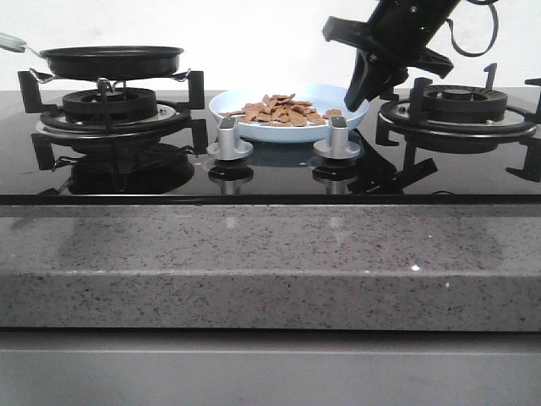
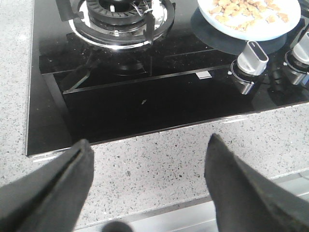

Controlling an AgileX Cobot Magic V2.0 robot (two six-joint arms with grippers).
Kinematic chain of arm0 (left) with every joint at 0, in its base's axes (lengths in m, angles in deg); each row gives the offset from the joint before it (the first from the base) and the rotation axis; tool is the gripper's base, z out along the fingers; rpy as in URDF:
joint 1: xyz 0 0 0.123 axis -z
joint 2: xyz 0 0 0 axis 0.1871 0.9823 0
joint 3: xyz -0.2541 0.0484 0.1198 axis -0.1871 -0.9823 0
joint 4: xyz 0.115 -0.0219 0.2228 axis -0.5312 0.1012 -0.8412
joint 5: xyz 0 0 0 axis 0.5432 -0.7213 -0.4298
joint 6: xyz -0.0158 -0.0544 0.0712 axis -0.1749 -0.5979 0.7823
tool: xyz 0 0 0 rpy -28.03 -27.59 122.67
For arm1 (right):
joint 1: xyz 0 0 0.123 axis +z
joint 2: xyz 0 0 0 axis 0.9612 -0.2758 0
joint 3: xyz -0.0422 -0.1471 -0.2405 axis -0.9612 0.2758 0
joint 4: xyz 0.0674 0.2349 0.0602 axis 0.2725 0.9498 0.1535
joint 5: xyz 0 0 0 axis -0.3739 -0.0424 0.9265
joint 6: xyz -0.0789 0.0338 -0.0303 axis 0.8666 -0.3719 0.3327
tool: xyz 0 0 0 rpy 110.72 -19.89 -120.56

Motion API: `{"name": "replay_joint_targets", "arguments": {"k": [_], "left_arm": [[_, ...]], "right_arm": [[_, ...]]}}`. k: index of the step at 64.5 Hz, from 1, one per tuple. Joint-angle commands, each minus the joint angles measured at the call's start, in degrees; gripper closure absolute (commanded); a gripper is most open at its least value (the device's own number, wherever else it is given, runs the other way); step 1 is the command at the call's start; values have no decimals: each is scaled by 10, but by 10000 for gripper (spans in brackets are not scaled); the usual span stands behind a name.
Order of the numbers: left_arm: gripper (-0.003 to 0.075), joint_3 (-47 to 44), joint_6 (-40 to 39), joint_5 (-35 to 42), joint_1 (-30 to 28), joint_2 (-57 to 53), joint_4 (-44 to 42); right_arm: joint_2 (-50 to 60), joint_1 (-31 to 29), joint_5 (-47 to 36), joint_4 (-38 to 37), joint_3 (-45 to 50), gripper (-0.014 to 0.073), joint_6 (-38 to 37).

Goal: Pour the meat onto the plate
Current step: 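Lower the plate of meat between the burners with the right gripper, then open the right gripper and lift it away from the plate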

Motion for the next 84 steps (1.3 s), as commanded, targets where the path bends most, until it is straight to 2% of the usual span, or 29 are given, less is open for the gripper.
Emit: {"name": "replay_joint_targets", "arguments": {"k": [1,3,13,19,23,48,53,84], "left_arm": [[239,14,-5,40,4,2,0],[239,14,-5,40,4,2,0],[239,14,-5,40,4,2,0],[239,14,-5,40,4,2,0],[239,14,-5,40,4,2,0],[239,14,-5,41,4,2,0],[239,14,-5,41,4,2,0],[239,14,-5,43,4,2,0]], "right_arm": [[37,-3,-16,21,-23,657,5],[37,-3,-15,21,-23,623,5],[36,-3,-13,20,-23,336,5],[37,-3,-14,19,-23,236,5],[41,-3,-12,19,-23,204,5],[135,0,22,6,0,205,5],[175,4,20,0,38,205,5],[499,17,-84,-12,419,205,17]]}}
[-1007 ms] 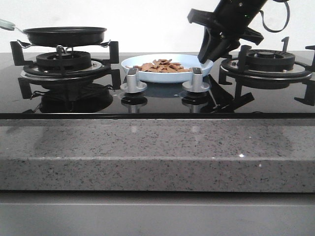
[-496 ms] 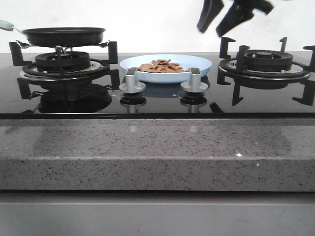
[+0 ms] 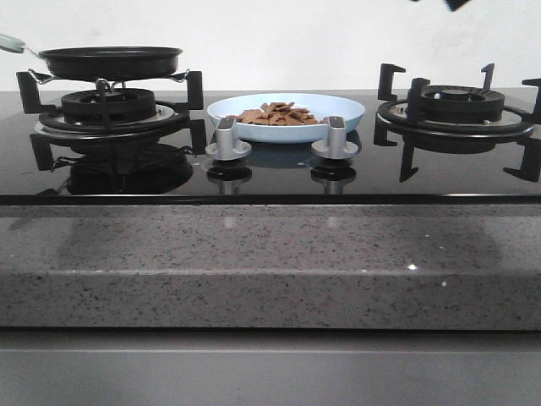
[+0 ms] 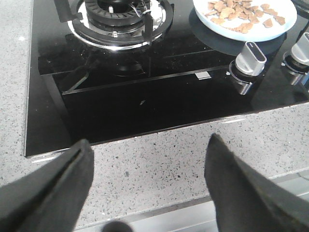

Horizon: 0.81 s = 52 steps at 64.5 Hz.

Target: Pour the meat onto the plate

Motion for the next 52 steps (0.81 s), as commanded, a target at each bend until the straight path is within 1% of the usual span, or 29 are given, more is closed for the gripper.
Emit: {"name": "replay_joint_targets", "arguments": {"k": [1,16,27,38,52], "left_arm": [[239,14,-5,42,4,2,0],[239,14,-5,42,4,2,0],[239,14,-5,42,4,2,0],[239,14,-5,42,4,2,0],[239,14,-5,42,4,2,0]], "right_arm": [[69,-1,-43,8,45,205,8],[192,-1,-41,8,183,205,8],[271,-1,-41,8,266,205,8],[316,-1,-41,8,300,205,8],[326,-1,-35,9,303,205,8]]}}
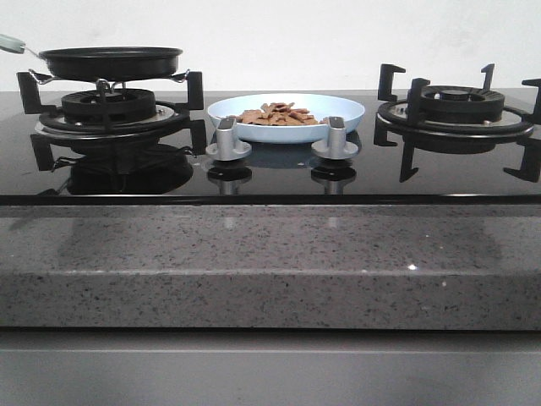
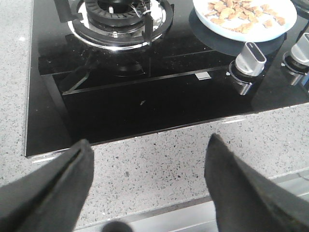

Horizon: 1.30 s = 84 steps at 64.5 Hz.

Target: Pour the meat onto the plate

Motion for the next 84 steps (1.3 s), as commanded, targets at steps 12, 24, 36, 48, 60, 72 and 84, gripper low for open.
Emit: {"name": "replay_joint_targets", "arguments": {"k": [12,24,36,48,60,72,84], "left_arm": [[239,14,-5,42,4,2,0],[239,14,-5,42,4,2,0],[278,14,-5,58,4,2,0],[636,14,-5,58,4,2,-3],[741,14,-5,58,4,2,-3],[741,14,-5,58,4,2,-3],[741,-76,-5,223,-37,-81,-35]], "right_arm": [[5,-1,-27,9,-15,205,8],[5,-1,-27,9,-15,209,8],[5,-1,-27,9,-15,421,8],[5,-1,-26,9,-15,715,8],[5,-1,-24,9,-15,708,8],[5,-1,-23,9,-15,708,8],[5,-1,-22,9,-15,708,8]]}}
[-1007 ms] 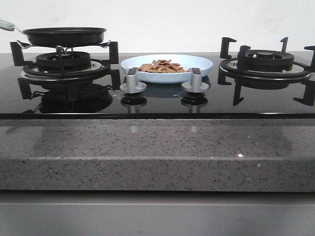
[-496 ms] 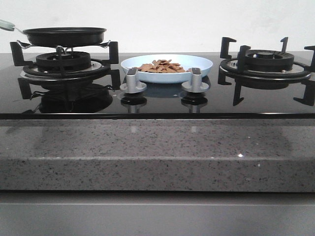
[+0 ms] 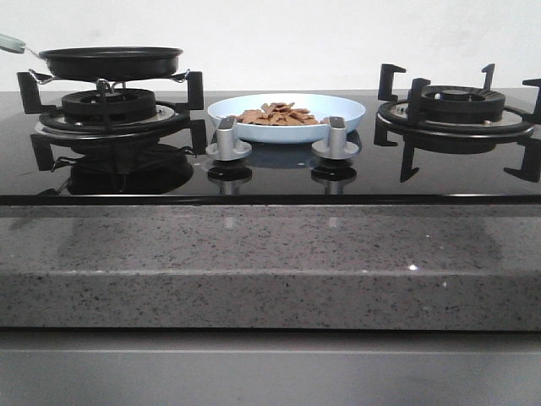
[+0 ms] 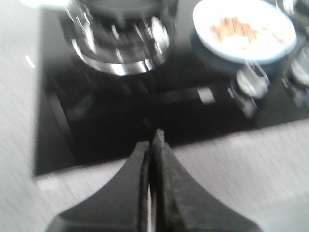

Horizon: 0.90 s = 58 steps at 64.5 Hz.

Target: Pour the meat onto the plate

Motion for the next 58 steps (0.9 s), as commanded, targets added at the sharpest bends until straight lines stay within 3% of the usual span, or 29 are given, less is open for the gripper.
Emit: {"name": "replay_joint_targets", "arguments": {"k": [1,8,19,32,39,45,53,58], "left_arm": [[741,-35,-5,137,-31,-55,-5],[741,-124,-5,232,-76,-146,27],[741,-232,-5,277,-125,-240,23],[741,-343,-5,379,-140,-293,35],[741,-381,-5,438,-141,-313,46],[741,-380,5,424,-141,-313,53],[741,-380,88,434,-144,-313,109],[741,-380,88,436,-146,-313,110]], "right_arm": [[4,-1,-24,9,-16,708,8],[4,-1,-24,9,-16,708,8],[4,-1,-24,9,-16,708,8],[4,-1,-24,9,-16,708,8],[4,-1,-24,9,-16,708,8],[4,-1,-24,9,-17,708,8],[4,-1,-23,9,-17,708,8],[4,-1,-23,9,-17,708,8]]}}
